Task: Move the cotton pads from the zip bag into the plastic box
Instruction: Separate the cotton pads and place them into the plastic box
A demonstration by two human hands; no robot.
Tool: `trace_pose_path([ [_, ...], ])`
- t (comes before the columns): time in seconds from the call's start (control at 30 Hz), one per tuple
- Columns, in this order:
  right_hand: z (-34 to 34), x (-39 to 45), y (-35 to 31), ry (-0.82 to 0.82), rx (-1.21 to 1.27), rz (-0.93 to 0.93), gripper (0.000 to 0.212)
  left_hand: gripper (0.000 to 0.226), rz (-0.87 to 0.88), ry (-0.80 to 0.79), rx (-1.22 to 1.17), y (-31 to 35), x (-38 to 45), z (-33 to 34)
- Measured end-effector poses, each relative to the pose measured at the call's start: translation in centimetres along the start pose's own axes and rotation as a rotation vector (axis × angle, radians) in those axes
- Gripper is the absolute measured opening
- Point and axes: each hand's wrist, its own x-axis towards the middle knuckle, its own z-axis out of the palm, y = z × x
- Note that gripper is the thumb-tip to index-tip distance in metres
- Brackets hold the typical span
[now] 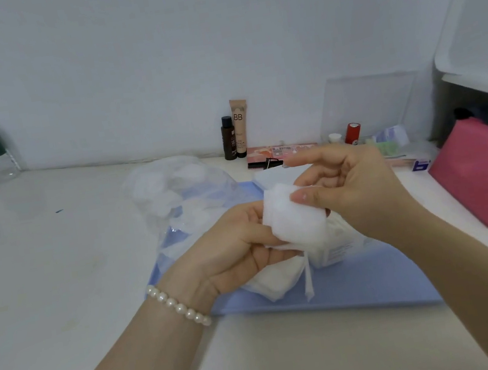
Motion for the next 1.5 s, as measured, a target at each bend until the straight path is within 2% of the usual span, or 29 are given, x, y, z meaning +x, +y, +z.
trace_pose_path([
  [0.07, 0.1, 0.0, 0.1, 0.012, -0.029, -0.011, 0.04, 0.048, -0.005, -0.029, -0.042, 0.2, -0.1, -0.2],
  [0.17, 0.3, -0.1, 0.3, 0.028, -0.045, -0.036, 0.04, 0.067, -0.015, -0.113, -0.153, 0.4, -0.1, -0.4],
  [0.23, 0.4, -0.2, 0.6, 0.043, -0.097, -0.085, 0.039, 0.058, -0.012, -0.108, -0.162, 0.4, -0.2, 0.0],
  [0.33, 1.0, -0.2, 1.3, 0.103, -0.263, -0.188, 0.038, 0.024, 0.028, 0.043, -0.029, 0.1, -0.2, 0.7],
  [0.43, 1.5, -0.3, 1.7, 0.251, -0.328, -0.297, 0.027, 0.029, 0.1, 0.161, -0.072, 0.7, -0.2, 0.3],
  [0.5, 1.2, -0.3, 1.5, 0.27, -0.341, -0.32, 0.023, 0.031, 0.17, 0.268, -0.113, 1.5, -0.3, -0.6],
  [0.53, 1.1, -0.4, 1.5, 0.198, -0.384, -0.308, 0.024, 0.03, 0.202, 0.323, -0.127, 2.0, -0.4, -1.1],
  [0.57, 1.0, -0.6, 1.4, 0.059, -0.465, -0.273, 0.025, 0.029, 0.228, 0.364, -0.139, 2.3, -0.4, -1.5],
  [0.63, 1.6, -1.3, 1.4, -0.334, -0.74, -0.163, 0.022, 0.032, 0.255, 0.412, -0.167, 2.7, -0.5, -2.2],
  [0.67, 2.1, -1.7, 1.7, -0.475, -0.897, -0.151, 0.024, 0.033, 0.257, 0.423, -0.175, 2.8, -0.6, -2.3],
  [0.73, 2.8, -2.2, 2.6, -0.614, -1.13, -0.219, 0.031, 0.033, 0.253, 0.421, -0.179, 2.8, -0.7, -2.3],
  [0.83, 3.6, -2.4, 3.4, -0.627, -1.243, -0.225, 0.02, 0.03, 0.25, 0.412, -0.185, 2.7, -0.7, -2.1],
  [1.0, 4.2, -2.2, 4.9, -0.461, -1.243, -0.295, 0.007, 0.031, 0.235, 0.406, -0.17, 2.6, -0.6, -2.1],
  [1.03, 4.3, -2.2, 5.0, -0.453, -1.252, -0.301, 0.011, 0.032, 0.233, 0.407, -0.166, 2.6, -0.5, -2.1],
  [1.13, 3.8, -1.9, 5.2, -0.48, -1.179, -0.286, 0.024, 0.033, 0.231, 0.4, -0.167, 2.5, -0.5, -2.2],
  [1.27, 3.4, -1.3, 5.1, -0.599, -1.221, -0.198, 0.015, 0.033, 0.226, 0.392, -0.169, 2.5, -0.5, -2.2],
  [1.4, 2.9, -0.9, 5.0, -0.697, -1.204, -0.18, 0.027, 0.033, 0.221, 0.39, -0.168, 2.5, -0.5, -2.2],
  [1.5, 2.6, -0.9, 4.7, -0.694, -1.127, -0.11, 0.029, 0.033, 0.222, 0.389, -0.163, 2.5, -0.5, -2.2],
])
